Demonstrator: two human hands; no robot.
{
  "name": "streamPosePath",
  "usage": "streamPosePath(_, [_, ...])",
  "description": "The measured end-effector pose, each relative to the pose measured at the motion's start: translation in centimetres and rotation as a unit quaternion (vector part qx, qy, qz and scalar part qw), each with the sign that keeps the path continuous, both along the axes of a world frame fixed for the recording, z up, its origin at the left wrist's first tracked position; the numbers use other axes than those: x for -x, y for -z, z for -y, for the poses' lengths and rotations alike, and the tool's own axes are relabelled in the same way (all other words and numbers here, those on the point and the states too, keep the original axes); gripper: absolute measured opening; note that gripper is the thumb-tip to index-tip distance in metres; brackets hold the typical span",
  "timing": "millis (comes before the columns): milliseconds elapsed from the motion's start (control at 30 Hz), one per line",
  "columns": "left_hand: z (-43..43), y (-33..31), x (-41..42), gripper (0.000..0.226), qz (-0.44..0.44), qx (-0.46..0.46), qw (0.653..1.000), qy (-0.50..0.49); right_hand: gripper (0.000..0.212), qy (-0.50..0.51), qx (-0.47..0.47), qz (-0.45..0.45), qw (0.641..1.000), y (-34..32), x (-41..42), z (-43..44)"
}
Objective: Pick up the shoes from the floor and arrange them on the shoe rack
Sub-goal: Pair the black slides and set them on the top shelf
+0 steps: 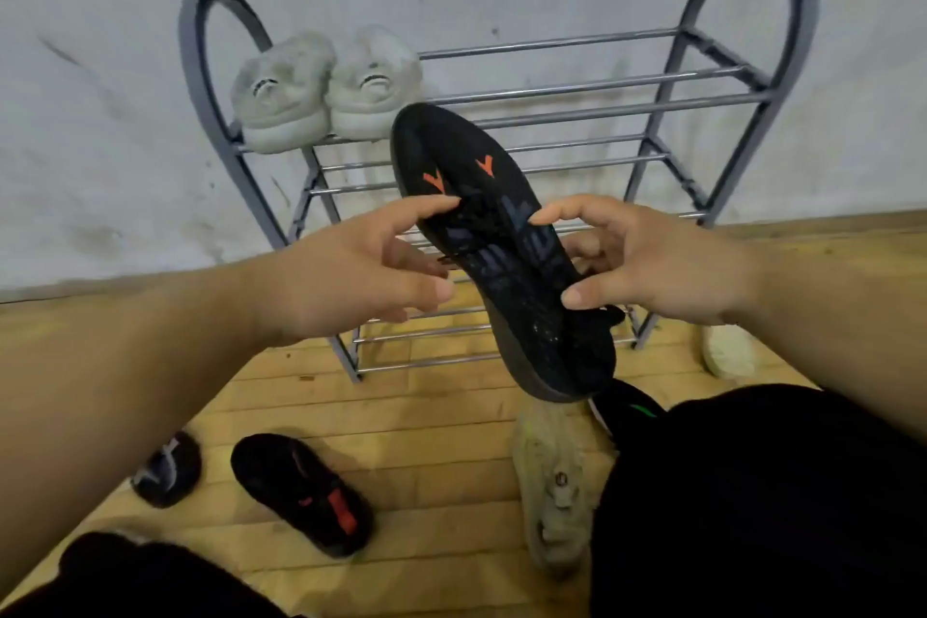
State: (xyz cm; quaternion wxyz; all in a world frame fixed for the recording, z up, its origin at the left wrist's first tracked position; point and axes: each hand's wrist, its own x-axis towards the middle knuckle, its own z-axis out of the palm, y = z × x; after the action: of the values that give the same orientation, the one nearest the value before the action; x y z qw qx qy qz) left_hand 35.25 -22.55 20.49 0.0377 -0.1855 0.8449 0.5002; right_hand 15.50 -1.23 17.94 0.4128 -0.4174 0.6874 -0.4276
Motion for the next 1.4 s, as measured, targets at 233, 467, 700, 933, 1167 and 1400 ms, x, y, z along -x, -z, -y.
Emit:
streamPosePath(233, [-12.7,1.2,14.2,0.077,-0.050,0.076,0.993,0.070,0.067,0.255,0.119,0.063,0.957,4.0,3.1,-12.2])
streamPosePath(467, [-25.4,6.8,24.4,0.087,-0.036,0.094,0.982,0.157,0.065,0.401,0.141,0.146,0.893,8.7,6.9,-23.4])
streamPosePath(700, [-30.1,14.2,26.6,0.081,0.097,0.167,0.934,0.300,0.067,0.428,0.024,0.215,0.877,17.2,5.6,-31.0])
streamPosePath(933, [-33.4,14.4,29.8,0.076,0.147,0.179,0.916,0.327,0.030,0.554,-0.142,0.128,0.810,25.1,10.0,-36.2])
streamPosePath(1167, [-35.3,14.1,32.4,0.073,0.118,0.145,0.935,0.302,0.055,0.465,-0.389,-0.082,0.791,30.5,19.2,-41.8])
streamPosePath(1400, [-34.3,15.2,34.1,0.071,0.141,0.109,0.949,0.260,0.085,0.355,-0.541,-0.047,0.761,35.6,23.6,-44.7])
